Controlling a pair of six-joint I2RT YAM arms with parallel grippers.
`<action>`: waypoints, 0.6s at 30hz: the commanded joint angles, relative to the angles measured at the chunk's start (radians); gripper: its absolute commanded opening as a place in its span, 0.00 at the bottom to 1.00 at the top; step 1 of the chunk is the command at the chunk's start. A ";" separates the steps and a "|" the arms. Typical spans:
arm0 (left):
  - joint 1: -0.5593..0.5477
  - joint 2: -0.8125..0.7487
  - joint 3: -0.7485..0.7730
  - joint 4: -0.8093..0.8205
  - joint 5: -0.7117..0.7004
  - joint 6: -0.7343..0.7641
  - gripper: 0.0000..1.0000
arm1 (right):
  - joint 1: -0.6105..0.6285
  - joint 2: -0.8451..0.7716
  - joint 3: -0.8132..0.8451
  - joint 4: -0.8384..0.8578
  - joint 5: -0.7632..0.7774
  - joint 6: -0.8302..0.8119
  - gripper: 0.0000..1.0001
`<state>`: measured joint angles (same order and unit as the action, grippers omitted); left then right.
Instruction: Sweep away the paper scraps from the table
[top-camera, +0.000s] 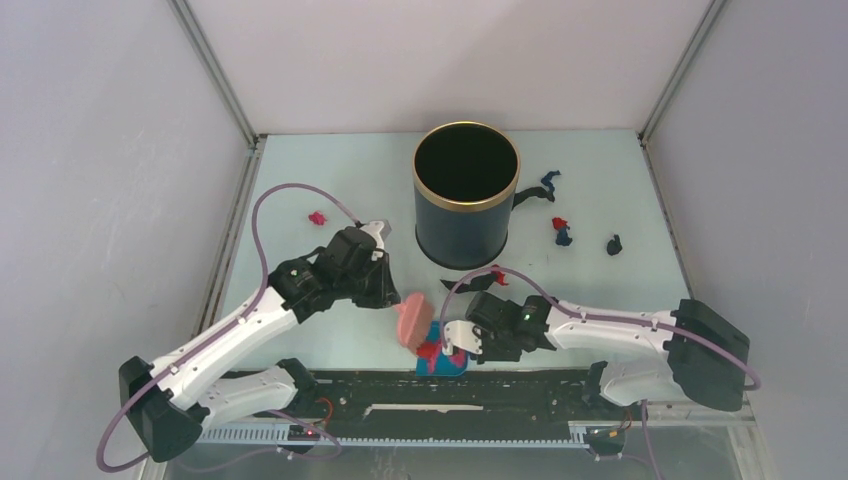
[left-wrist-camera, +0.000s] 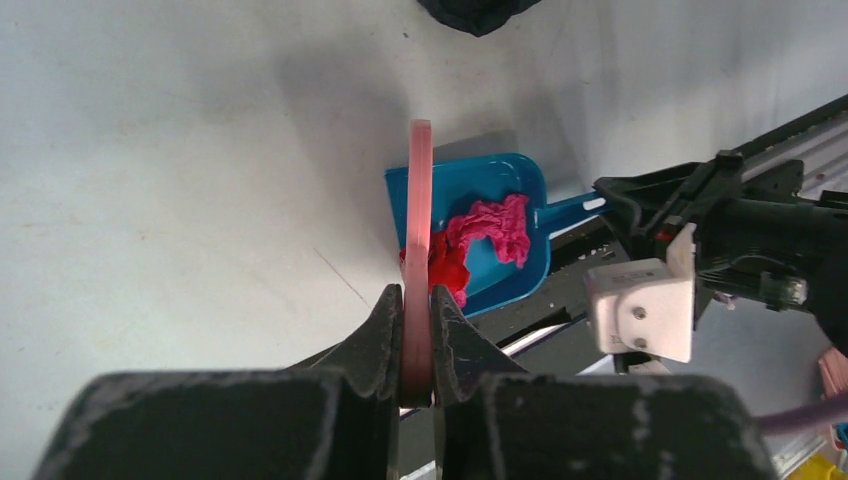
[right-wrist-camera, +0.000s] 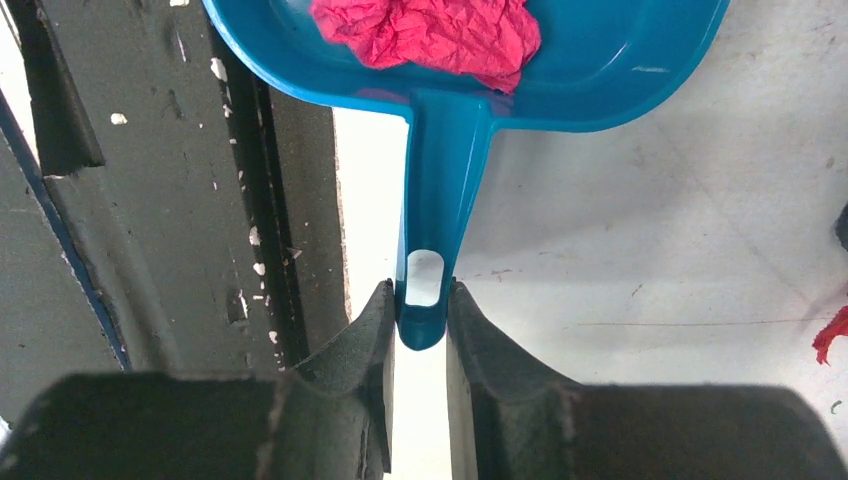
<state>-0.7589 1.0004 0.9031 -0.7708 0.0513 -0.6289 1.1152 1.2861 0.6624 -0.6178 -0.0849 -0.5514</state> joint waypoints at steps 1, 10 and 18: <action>-0.016 -0.007 0.021 0.085 0.038 -0.046 0.00 | 0.008 0.026 0.052 0.001 0.000 0.020 0.16; -0.037 0.008 0.060 0.089 0.039 -0.056 0.00 | -0.011 0.024 0.060 0.000 0.012 0.039 0.12; -0.036 0.024 0.183 -0.068 -0.149 0.044 0.00 | -0.087 0.027 0.068 -0.015 0.008 0.049 0.12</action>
<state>-0.7898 1.0187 0.9623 -0.7605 0.0261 -0.6510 1.0634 1.3117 0.6861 -0.6228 -0.0845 -0.5236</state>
